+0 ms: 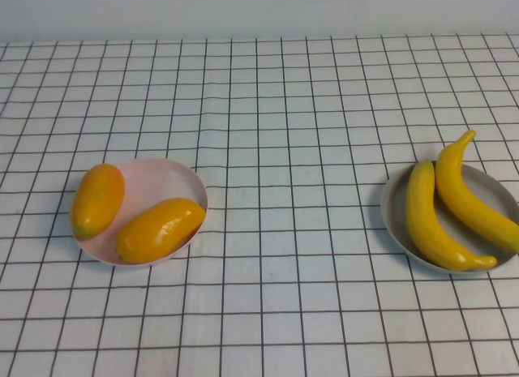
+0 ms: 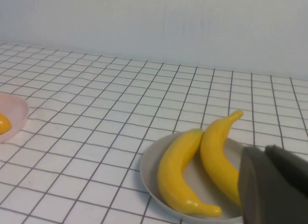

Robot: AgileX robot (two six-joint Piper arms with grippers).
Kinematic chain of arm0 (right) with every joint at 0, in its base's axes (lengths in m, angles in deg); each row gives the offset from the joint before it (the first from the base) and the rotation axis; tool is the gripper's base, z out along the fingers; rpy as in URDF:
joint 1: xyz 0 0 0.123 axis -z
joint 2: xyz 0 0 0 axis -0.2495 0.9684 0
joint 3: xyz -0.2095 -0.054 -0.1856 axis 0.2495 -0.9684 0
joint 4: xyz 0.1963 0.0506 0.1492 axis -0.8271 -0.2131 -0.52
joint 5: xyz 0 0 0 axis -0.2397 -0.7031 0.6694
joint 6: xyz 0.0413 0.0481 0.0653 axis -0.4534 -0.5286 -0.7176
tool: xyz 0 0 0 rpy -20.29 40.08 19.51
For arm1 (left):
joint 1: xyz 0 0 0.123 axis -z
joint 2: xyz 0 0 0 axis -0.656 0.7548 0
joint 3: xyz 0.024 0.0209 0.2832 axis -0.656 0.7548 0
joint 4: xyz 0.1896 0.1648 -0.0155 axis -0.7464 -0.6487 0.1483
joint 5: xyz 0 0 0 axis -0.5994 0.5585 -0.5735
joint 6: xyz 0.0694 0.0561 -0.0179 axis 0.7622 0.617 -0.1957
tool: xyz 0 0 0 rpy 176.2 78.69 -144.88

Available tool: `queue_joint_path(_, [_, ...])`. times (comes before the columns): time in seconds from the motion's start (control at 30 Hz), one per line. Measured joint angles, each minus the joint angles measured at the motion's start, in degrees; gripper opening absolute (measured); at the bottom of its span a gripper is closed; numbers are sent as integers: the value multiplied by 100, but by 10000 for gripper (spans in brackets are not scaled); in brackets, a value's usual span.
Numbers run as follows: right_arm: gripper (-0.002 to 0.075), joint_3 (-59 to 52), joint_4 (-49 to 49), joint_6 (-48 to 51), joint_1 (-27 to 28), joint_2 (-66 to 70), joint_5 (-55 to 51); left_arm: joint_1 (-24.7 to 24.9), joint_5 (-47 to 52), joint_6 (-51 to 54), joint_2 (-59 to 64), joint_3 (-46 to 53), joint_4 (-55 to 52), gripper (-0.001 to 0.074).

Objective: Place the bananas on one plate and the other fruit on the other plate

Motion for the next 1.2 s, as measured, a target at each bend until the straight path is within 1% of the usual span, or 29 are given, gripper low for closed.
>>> queue_joint_path(0.17, [-15, -440, 382, -739, 102, -24, 297, 0, 0, 0, 0, 0, 0, -4])
queue_joint_path(0.3, [-15, -831, 434, -1063, 555, -36, 430, 0, 0, 0, 0, 0, 0, -4])
queue_joint_path(0.4, [-15, -1155, 264, -1009, 1103, -36, 657, 0, 0, 0, 0, 0, 0, -4])
queue_joint_path(0.5, [-15, -1488, 126, -590, 1608, -36, 1074, 0, 0, 0, 0, 0, 0, -4])
queue_joint_path(0.6, [-15, -1663, 92, -362, 1885, -36, 1507, 0, 0, 0, 0, 0, 0, -4])
queue_joint_path(0.73, [-15, -1676, 52, -195, 1926, -36, 1463, 0, 0, 0, 0, 0, 0, -4])
queue_joint_path(0.93, [-15, -1688, -379, -145, 1926, -36, 738, 0, 0, 0, 0, 0, 0, -4])
queue_joint_path(1.2, [-15, -1688, -481, -145, 1926, -36, 623, 0, 9, 0, 0, 0, 0, -4])
